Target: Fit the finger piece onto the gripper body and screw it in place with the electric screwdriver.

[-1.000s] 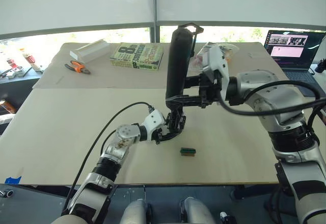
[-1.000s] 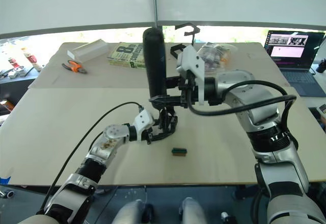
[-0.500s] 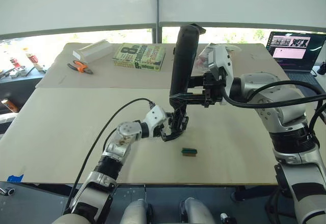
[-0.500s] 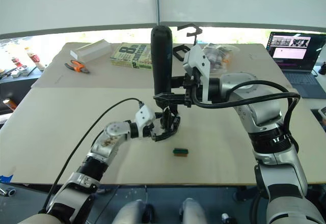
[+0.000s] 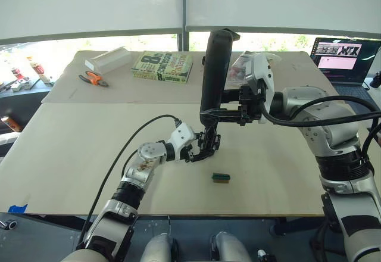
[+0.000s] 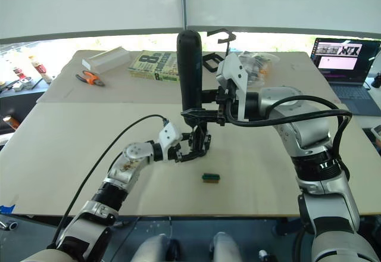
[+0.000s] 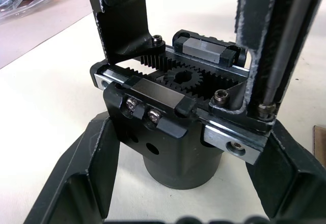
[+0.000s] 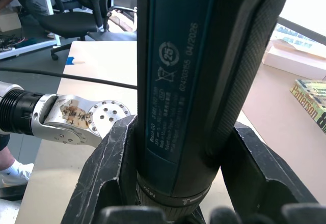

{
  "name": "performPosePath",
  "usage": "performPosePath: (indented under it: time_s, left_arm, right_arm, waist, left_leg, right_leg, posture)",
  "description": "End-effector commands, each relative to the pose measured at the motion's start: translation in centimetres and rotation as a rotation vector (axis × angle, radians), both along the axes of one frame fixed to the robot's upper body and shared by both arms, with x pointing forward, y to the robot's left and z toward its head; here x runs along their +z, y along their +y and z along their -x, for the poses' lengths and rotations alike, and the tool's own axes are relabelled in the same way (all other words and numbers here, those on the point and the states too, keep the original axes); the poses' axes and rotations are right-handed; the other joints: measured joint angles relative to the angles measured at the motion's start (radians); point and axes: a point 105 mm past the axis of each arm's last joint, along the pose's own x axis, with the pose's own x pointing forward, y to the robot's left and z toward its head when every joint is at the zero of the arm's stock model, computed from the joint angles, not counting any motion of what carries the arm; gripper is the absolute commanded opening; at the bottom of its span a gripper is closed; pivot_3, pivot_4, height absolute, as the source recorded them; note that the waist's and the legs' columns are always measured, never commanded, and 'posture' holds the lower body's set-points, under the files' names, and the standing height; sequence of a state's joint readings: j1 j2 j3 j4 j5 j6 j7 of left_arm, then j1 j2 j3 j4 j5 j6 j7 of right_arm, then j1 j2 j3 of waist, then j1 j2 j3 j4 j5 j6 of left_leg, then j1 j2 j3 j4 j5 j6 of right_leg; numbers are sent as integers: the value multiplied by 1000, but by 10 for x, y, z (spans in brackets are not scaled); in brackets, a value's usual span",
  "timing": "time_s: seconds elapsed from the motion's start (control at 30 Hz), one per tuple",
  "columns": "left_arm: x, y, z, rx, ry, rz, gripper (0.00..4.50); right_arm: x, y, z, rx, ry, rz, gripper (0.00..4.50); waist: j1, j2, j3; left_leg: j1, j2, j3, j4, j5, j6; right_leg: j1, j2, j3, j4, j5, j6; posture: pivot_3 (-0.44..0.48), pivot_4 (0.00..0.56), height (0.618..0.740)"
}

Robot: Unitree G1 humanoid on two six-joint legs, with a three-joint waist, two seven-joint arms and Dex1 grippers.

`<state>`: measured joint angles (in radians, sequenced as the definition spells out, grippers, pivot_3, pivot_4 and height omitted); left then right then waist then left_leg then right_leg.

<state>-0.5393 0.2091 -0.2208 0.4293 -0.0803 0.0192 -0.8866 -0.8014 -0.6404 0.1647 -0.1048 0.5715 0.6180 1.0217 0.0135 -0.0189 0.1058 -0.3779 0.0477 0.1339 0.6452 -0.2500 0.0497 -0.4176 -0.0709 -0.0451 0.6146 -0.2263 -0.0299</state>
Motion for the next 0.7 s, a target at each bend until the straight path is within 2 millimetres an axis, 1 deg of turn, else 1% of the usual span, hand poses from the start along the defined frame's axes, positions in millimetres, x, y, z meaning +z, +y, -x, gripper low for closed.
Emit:
performPosePath:
  time_s: [0.03, 0.1, 0.2, 0.3, 0.43, 0.53, 0.6, 0.7]
  left_arm:
    - [9, 0, -3, -7, -54, -11, 2968]
    - [8, 1, -3, -6, -53, -15, 2968]
    - [7, 2, -3, -4, -53, -17, 2968]
    - [7, 2, -3, -2, -55, -16, 2968]
    - [8, 4, -3, 1, -57, -16, 2968]
    - [8, 4, -3, 3, -59, -15, 2968]
    - [9, 5, -3, 4, -59, -14, 2968]
    - [9, 5, -4, 6, -60, -12, 2968]
  right_arm:
    - [-35, -13, -16, -139, 82, 106, 1923]
    - [-37, -11, -14, -134, 81, 106, 1923]
    - [-46, -8, -12, -133, 77, 128, 1923]
    - [-52, -6, -10, -138, 77, 125, 1923]
    - [-65, -9, -10, -155, 66, 153, 1923]
    - [-69, -10, -10, -164, 67, 153, 1923]
    - [-71, -11, -10, -174, 71, 148, 1923]
    - [-75, -13, -13, -211, 96, 117, 1923]
  waist:
    - [0, 0, 0]
    - [0, 0, 0]
    - [0, 0, 0]
    - [-1, -1, -1]
    - [-1, -3, -3]
    - [-2, -3, -3]
    - [-2, -3, -3]
    - [-2, -3, -3]
  left_leg:
    - [0, 0, 0, 0, 0, 0]
    - [0, 0, 0, 0, 0, 0]
    - [0, 0, 0, 0, 0, 0]
    - [0, 0, 0, 0, 0, 0]
    - [1, 0, 0, 0, 0, 0]
    - [3, 0, 0, 0, 0, 0]
    - [5, 1, 0, -1, 0, 0]
    - [8, 1, -1, -2, -1, -2]
  right_leg:
    - [0, 0, 0, 0, 0, 0]
    - [0, 0, 0, 0, 0, 0]
    - [0, 0, 0, 0, 0, 0]
    - [0, 0, 0, 0, 0, 0]
    - [0, 0, 0, 0, 0, 0]
    - [3, 0, 0, -1, -1, 1]
    - [5, 0, 0, -1, -4, 6]
    - [8, -1, 0, -2, -4, 6]
  posture:
    - [0, 150, 740]
    - [0, 150, 740]
    - [0, 150, 740]
    - [0, 150, 740]
    - [0, 150, 740]
    - [0, 150, 740]
    - [0, 150, 740]
    - [0, 150, 740]
